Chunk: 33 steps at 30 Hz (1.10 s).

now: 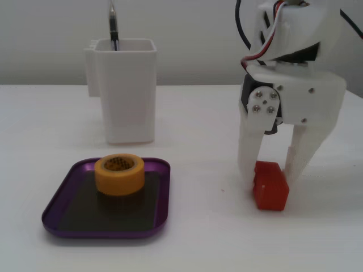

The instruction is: Remove the cube from the box.

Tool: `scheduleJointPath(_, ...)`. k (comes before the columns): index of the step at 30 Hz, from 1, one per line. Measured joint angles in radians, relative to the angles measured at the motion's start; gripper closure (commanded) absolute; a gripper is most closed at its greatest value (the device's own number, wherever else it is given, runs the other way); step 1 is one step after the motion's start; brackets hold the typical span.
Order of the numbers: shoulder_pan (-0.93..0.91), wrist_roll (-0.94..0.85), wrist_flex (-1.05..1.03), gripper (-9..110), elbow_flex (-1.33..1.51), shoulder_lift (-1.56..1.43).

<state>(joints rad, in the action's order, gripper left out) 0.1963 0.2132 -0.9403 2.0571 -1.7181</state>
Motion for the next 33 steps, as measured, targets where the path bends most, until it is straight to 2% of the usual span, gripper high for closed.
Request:
scheduleJointPath(5, -0.002, 0.006, -0.002, 86, 0.0, -0.006)
scheduleJointPath(10, -0.002, 0.006, -0.023, 85, -0.005, -0.011)
scheduleJointPath(18, -0.005, -0.003, -0.255, 82, -0.268, -0.15)
scheduleJointPath(24, -0.005, -0.109, -0.403, 82, -0.388, -0.359)
scheduleJointPath(28, -0.035, -0.19, -0.428, 82, -0.299, -0.535)
scheduleJointPath(33, -0.147, -0.268, -0.357, 82, 0.023, -0.769)
